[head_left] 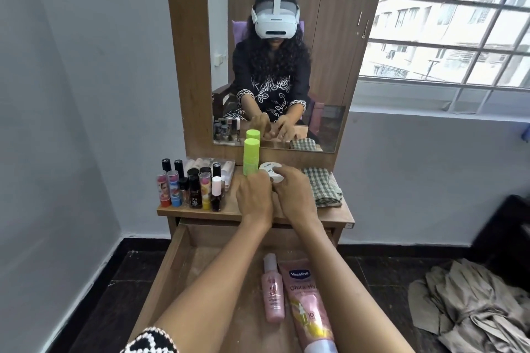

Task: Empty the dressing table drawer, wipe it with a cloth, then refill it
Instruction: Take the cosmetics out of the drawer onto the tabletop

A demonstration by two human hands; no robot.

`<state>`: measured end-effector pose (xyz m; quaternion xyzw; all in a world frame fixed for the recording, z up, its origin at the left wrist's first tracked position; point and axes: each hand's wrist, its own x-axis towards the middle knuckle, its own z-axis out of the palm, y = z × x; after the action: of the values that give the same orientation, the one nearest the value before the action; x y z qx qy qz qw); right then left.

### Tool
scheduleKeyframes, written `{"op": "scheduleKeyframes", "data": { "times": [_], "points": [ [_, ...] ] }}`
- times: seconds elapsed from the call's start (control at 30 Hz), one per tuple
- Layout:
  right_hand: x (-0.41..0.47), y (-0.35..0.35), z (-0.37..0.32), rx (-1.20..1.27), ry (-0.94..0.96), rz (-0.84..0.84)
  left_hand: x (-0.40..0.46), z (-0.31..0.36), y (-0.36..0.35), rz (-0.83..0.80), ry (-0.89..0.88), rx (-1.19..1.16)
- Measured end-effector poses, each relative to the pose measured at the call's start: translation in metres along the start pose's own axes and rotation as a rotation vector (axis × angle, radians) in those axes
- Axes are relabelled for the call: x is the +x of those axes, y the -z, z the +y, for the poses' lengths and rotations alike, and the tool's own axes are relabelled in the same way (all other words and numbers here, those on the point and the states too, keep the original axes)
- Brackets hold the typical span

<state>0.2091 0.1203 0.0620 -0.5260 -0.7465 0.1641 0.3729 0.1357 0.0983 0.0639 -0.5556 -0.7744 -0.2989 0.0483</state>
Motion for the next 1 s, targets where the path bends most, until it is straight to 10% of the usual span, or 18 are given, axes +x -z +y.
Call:
{"op": "scheduleKeyframes", "data": {
  "times": [0.47,1.0],
  "points": [
    [-0.152,0.017,0.022,-0.247,-0.386,-0.372,-0.146,-0.018,0.005,-0.435,0.171,0.031],
    [-0.172,0.01,0.026,-0.42,-0.541,-0.447,-0.143,-0.022,0.0,-0.501,0.186,0.02]
  ]
}}
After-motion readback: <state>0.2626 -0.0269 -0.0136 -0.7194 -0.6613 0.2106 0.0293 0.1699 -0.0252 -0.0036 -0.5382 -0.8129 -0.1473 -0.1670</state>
